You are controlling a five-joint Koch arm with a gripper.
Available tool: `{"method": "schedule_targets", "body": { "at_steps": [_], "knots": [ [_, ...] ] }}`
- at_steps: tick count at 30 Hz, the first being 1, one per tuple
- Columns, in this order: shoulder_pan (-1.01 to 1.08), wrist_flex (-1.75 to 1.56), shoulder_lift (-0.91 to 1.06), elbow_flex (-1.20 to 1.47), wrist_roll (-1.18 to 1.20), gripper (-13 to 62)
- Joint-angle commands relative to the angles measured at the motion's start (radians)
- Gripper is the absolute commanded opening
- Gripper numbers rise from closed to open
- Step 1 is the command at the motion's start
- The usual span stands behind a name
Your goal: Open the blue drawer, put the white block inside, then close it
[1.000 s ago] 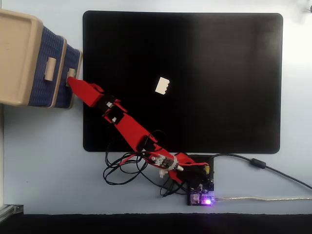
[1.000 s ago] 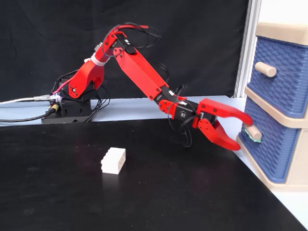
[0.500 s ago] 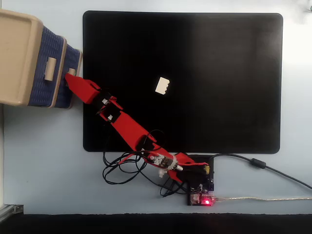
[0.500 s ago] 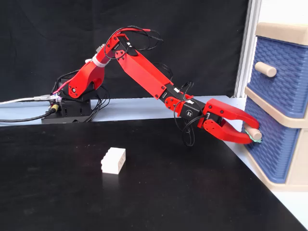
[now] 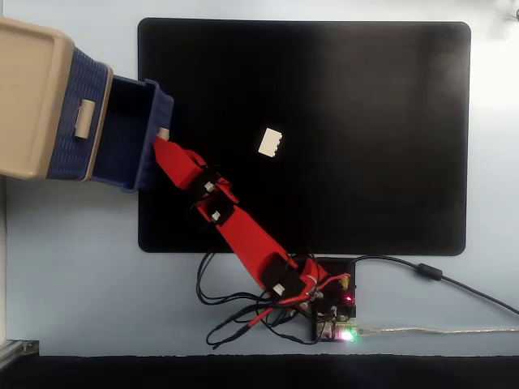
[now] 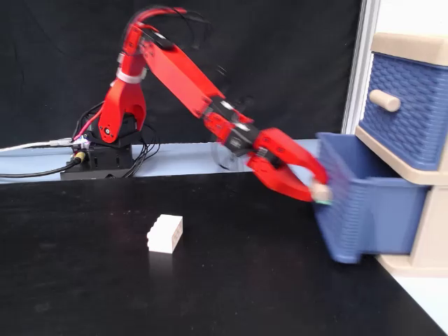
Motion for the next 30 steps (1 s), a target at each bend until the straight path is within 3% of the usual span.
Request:
{"method": "schedule_targets", "body": {
  "at_steps": [1, 6, 7, 8, 9, 10, 11, 13, 16, 22, 25, 30],
  "knots": [
    [0.023, 0.048, 0.187, 0.127, 0.023, -8.3],
    [0.037, 0.048, 0.298, 0.262, 0.023, -5.8],
    [0.038, 0.046, 0.296, 0.262, 0.023, 1.6],
    [0.038, 0.048, 0.295, 0.259, 0.018, 15.5],
    [0.041, 0.051, 0.298, 0.258, 0.017, 24.9],
    [0.054, 0.055, 0.305, 0.258, 0.017, 32.0],
    [0.078, 0.066, 0.314, 0.258, 0.015, 33.8],
    [0.138, 0.152, 0.371, 0.252, 0.008, 33.9],
    [0.192, 0.531, 0.502, 0.172, -0.080, 33.9],
    [0.483, 1.350, 0.482, -0.252, -0.584, 33.8],
    [0.603, 1.424, 0.342, -0.373, -0.752, 33.7],
    [0.653, 1.250, 0.109, -0.445, -0.779, 33.7]
  ]
}}
